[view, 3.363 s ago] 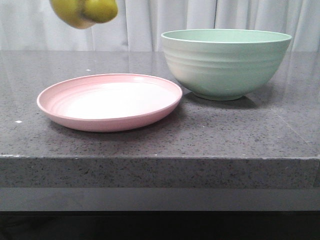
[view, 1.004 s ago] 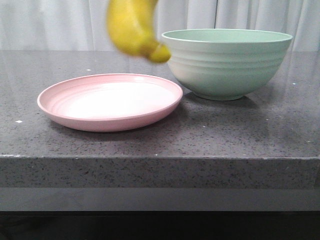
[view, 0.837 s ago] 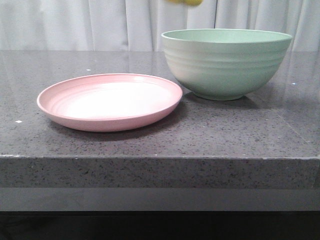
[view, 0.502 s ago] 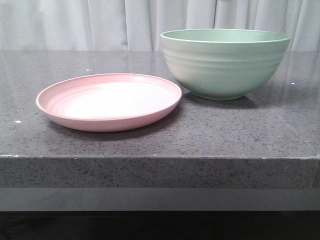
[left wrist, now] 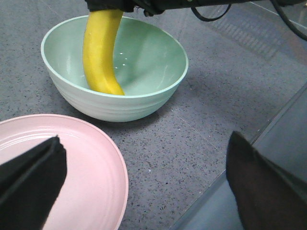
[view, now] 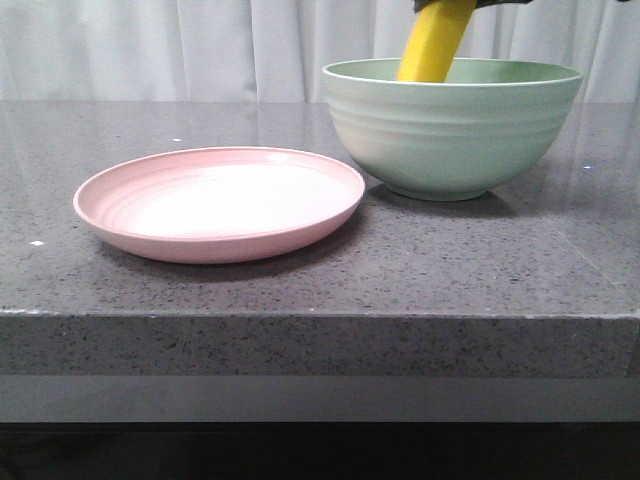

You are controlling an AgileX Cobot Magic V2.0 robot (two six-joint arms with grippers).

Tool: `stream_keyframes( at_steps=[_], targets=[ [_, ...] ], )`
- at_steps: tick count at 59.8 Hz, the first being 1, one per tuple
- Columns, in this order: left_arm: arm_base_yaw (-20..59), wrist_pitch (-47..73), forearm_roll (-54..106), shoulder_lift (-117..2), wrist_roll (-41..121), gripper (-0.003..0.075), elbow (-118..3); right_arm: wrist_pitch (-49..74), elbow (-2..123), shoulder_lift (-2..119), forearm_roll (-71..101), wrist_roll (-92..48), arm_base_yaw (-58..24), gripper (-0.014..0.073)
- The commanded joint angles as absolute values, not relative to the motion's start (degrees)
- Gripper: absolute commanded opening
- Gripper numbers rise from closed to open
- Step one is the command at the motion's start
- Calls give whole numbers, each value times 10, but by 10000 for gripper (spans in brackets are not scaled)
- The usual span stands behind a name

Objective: Transfer banana from pink plate to green bowl

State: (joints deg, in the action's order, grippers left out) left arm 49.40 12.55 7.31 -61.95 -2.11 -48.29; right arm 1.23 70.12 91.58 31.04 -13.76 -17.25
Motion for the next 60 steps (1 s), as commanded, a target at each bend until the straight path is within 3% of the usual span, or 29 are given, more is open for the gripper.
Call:
stream_keyframes(
  at_steps=[1, 20, 60],
  targets=[
    [499, 83, 77, -606, -22, 650, -502, -39, 726, 892, 307, -142, -171, 229],
    [499, 83, 77, -606, -22, 650, -502, -40, 726, 892, 307, -142, -170, 442],
    [499, 83, 77, -606, -22, 642, -502, -31, 726, 886, 307, -142, -170, 456]
  ],
)
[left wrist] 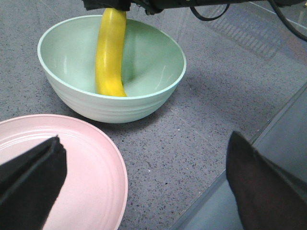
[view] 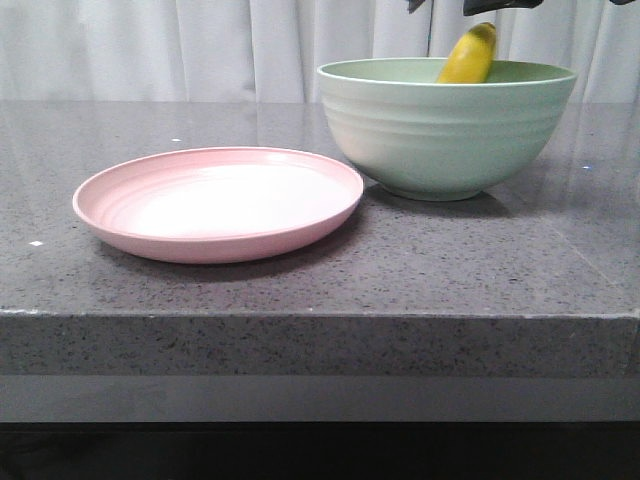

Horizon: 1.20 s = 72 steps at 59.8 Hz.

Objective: Transfer banana from pink plate to green bowl

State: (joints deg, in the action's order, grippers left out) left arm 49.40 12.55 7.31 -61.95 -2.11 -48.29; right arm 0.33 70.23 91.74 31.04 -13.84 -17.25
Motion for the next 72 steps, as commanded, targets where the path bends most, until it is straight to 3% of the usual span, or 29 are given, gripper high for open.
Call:
stream_keyframes(
  at_steps=[1, 10, 24, 32, 46, 72],
  targets=[
    [499, 83, 77, -606, -22, 638, -502, -31, 726, 886, 307, -142, -170, 455],
    [499, 83, 77, -606, -22, 523, -502, -30, 726, 879, 307, -142, -170, 406],
    [499, 83, 77, -606, -22, 148, -502, -30, 726, 858, 307, -142, -170, 31],
    [499, 83, 76, -606, -22, -19, -502, -28, 726, 857, 307, -142, -170, -69],
    [467, 84, 72, -587, -22, -20, -502, -6, 713, 809, 270, -144, -170, -68],
    [145, 126, -16, -374, -22, -20, -438, -35, 497, 532, 191, -144, -170, -68]
  ],
)
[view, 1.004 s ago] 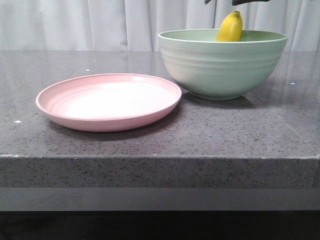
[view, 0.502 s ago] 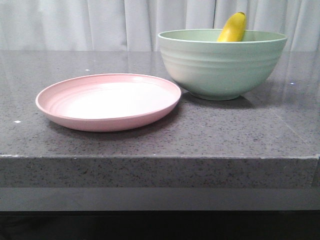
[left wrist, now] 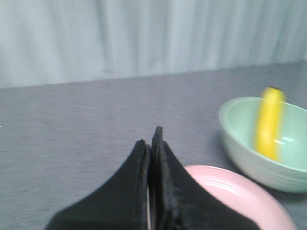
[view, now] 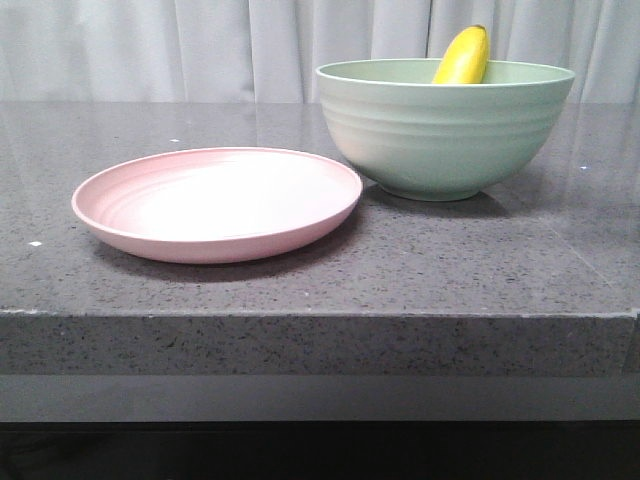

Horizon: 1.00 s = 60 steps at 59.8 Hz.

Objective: Transfer banana from pink plate to green bowl

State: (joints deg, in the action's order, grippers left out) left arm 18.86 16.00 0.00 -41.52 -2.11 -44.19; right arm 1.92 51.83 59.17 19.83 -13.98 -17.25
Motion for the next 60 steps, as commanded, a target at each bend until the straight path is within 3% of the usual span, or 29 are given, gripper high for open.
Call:
stream_keyframes(
  at_steps=[1, 13, 33, 60],
  targets=[
    [131, 126, -18, -362, -22, -20, -430, -36, 485, 517, 191, -144, -170, -68],
    [47, 128, -18, -245, -22, -20, -338, -27, 373, 370, 191, -144, -170, -68],
    [45, 203, -16, -65, -22, -20, -255, 35, 239, 121, 191, -144, -170, -68],
    [45, 200, -16, -34, -22, -20, -255, 39, 230, 83, 191, -144, -170, -68]
  ],
)
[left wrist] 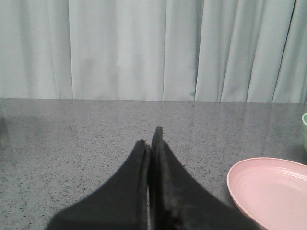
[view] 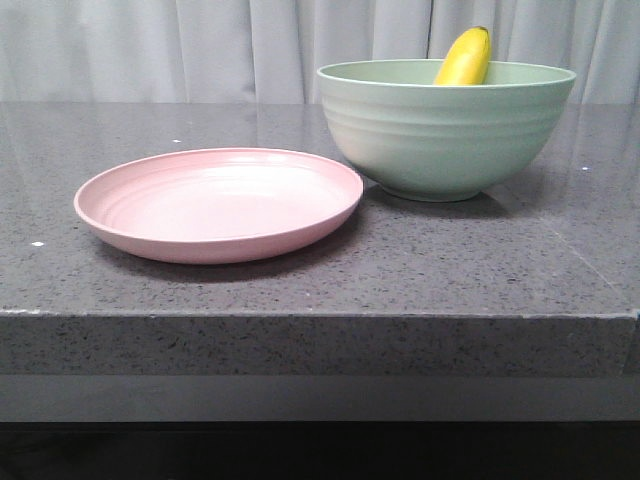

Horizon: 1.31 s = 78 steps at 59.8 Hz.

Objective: Transfer banana from pink plate to green bowl

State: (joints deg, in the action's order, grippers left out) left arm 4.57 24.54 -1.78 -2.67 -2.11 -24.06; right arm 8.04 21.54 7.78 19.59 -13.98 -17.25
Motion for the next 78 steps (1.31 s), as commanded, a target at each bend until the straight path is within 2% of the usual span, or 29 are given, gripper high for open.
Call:
stream_keyframes(
  at_steps=[1, 28, 37, 49, 60, 63, 78],
  targets=[
    [45, 200, -16, -34, -22, -20, -255, 39, 230, 83, 191, -144, -170, -68],
    [45, 195, -16, -27, -22, -20, -241, 39, 230, 83, 191, -144, -170, -68],
    [39, 197, -15, 18, -22, -20, -174, 39, 230, 83, 191, -144, -170, -68],
    [39, 192, -12, 15, -22, -20, -79, 39, 230, 83, 191, -144, -170, -68],
    [39, 97, 11, 15, -22, -20, 8, 39, 230, 83, 191, -144, -170, -68],
    [39, 112, 17, 15, -22, -20, 5, 39, 230, 83, 191, -144, -170, -68],
    [39, 45, 18, 15, -22, -20, 6, 39, 230, 83, 191, -144, -170, -68]
  ],
)
